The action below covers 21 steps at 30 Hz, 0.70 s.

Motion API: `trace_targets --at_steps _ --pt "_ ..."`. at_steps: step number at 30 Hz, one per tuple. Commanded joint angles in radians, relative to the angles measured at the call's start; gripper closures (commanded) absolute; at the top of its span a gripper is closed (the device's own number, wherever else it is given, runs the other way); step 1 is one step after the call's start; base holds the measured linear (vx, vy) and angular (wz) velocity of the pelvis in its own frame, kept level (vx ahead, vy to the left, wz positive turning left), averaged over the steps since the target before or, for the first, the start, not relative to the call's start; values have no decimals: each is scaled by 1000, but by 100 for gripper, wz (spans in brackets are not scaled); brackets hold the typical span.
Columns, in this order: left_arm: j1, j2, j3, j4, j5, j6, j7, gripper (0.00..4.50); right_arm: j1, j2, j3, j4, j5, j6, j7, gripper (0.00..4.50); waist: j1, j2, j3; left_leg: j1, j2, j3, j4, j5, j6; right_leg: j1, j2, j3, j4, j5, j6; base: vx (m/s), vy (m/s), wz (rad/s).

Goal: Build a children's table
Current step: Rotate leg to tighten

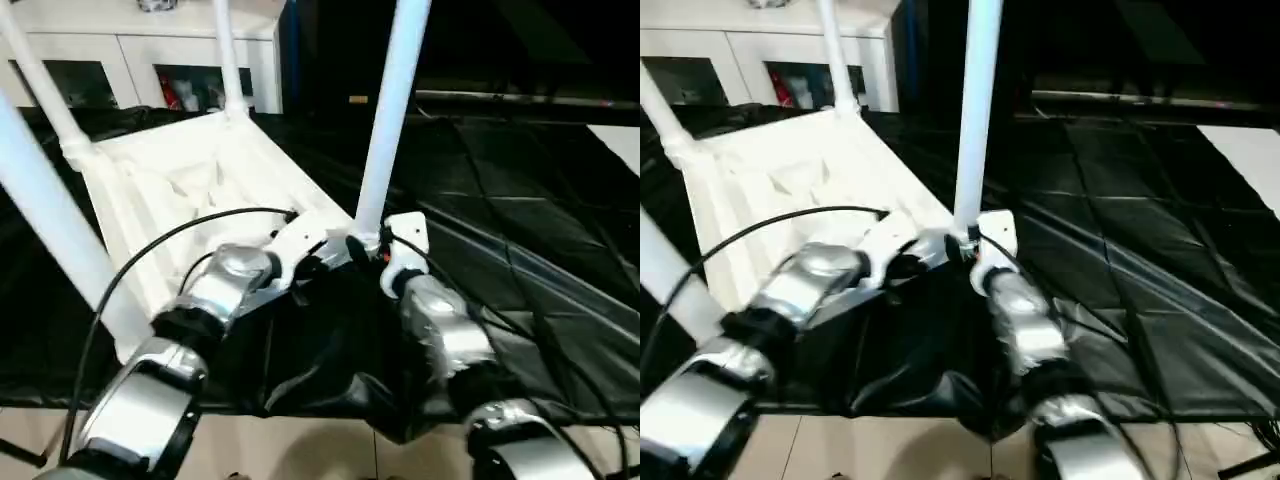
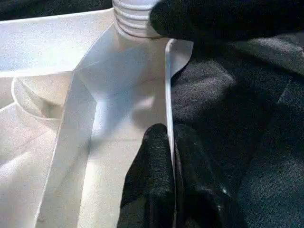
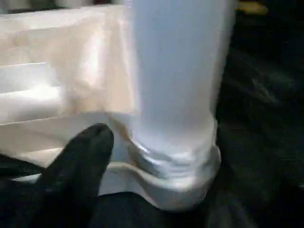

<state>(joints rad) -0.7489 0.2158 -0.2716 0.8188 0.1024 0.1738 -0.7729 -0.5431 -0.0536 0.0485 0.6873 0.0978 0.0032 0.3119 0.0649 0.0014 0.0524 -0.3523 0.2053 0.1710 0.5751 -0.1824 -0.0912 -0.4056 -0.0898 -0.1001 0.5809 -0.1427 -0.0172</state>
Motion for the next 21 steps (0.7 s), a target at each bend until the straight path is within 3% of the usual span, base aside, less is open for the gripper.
trace_targets --at_steps 1,3,5,6,11,13,17,21 --pt "37 24 -4 -42 -27 -65 -67 450 20 -54 29 -88 20 41 109 32 11 -15 -73 -6 15 2 -58 -164 79 60 -59 47 -66 -330 -151 0 0 0" --pt "65 54 -10 -84 -38 -76 -130 450 58 -136 74 -168 22 75 240 15 16 -16 -69 -6 19 2 -59 -161 90 63 -55 46 -65 -313 -151 0 0 0" --pt "88 80 -23 -120 -46 -102 -190 450 85 -192 97 -223 29 97 333 10 21 -21 -69 -2 21 5 -60 -177 83 55 -58 49 -67 -346 -148 0 0 0" --pt "105 101 -32 -148 -52 -106 -231 450 109 -235 113 -272 42 122 416 5 27 -19 -69 -2 22 3 -61 -184 83 59 -58 50 -67 -354 -143 0 0 0" --pt "165 168 -42 -272 -103 -105 -387 450 157 -359 154 -383 66 153 598 5 27 -20 -66 0 26 2 -63 -206 70 51 -59 51 -65 -360 -153 0 0 0" --pt "190 191 -39 -341 -131 -71 -443 450 158 -379 154 -403 103 164 651 5 29 -19 -66 4 29 3 -63 -212 67 51 -61 52 -61 -349 -162 0 0 0" --pt "205 205 -46 -385 -143 -57 -475 450 145 -369 156 -389 91 158 669 5 33 -17 -65 5 27 6 -63 -211 62 47 -58 54 -59 -321 -182 0 0 0" --pt "205 207 -50 -384 -132 -61 -473 450 140 -347 162 -385 86 157 668 5 36 -19 -66 3 26 4 -64 -205 54 51 -59 53 -59 -331 -171 0 0 0"
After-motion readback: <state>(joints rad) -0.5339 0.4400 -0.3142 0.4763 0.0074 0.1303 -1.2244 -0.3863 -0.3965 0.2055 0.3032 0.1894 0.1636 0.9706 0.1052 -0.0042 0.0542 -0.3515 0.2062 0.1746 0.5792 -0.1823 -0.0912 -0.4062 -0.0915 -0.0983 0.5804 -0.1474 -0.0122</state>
